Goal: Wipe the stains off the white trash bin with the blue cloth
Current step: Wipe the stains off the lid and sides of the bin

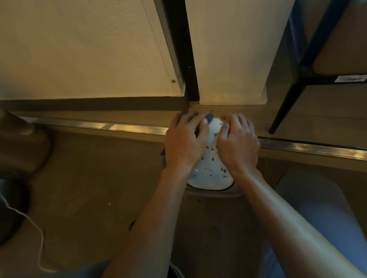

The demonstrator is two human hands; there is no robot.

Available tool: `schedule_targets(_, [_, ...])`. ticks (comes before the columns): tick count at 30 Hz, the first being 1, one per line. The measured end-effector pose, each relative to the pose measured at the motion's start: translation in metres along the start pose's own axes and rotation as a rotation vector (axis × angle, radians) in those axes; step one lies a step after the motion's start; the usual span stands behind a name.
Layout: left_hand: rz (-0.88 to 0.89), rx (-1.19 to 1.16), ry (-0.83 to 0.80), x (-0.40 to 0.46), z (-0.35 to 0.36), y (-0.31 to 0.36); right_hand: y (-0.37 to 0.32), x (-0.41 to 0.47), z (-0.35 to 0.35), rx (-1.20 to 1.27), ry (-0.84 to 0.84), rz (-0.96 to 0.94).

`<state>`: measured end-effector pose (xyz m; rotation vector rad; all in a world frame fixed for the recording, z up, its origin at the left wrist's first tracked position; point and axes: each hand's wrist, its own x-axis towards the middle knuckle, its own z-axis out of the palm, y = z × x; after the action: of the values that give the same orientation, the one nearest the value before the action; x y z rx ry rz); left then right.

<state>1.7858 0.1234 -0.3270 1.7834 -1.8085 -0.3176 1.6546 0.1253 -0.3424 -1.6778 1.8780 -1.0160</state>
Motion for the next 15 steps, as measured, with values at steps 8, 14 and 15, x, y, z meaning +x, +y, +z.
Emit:
schedule_targets(8, [-0.047,-0.215,-0.030,-0.027,-0.008,-0.033,0.000,0.000,0.000,-0.003,0.003,-0.018])
schedule_targets(14, [-0.134,-0.026,0.026,-0.002,0.004,-0.004,-0.002,-0.001,0.000,-0.003,0.024,-0.003])
schedule_targets(15, [-0.062,0.005,0.056,-0.015,0.005,-0.004,-0.002,-0.001,0.000,-0.004,0.024,0.000])
